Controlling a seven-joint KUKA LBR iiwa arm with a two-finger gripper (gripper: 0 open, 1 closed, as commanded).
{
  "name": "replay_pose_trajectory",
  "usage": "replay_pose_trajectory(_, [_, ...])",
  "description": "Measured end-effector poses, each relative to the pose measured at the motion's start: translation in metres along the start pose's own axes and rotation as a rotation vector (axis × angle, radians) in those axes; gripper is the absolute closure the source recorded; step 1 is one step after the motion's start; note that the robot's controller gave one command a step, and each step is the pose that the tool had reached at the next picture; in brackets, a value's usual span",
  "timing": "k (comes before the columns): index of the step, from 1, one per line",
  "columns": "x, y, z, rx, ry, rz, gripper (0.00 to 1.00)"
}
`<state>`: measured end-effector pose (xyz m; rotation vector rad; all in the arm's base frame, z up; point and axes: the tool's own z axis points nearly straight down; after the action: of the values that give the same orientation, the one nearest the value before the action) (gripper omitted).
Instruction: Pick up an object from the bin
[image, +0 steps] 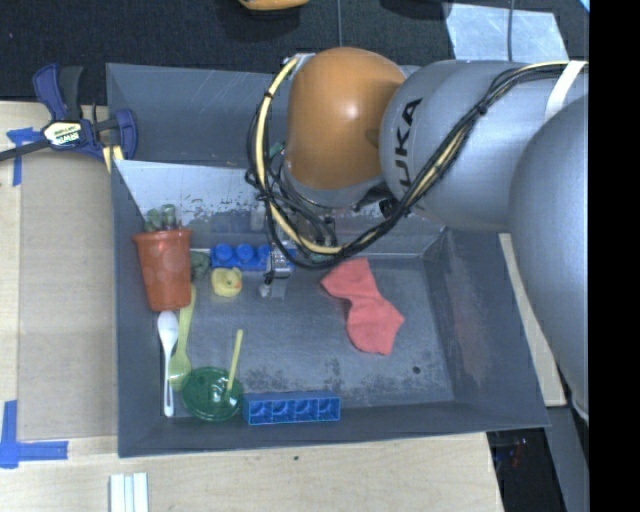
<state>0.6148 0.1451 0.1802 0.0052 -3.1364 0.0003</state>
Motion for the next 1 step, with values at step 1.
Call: replay_pose_trajectory(1, [-0.0019,-0.0007,-0.0052,-0.001,-0.009,0.003,0.00])
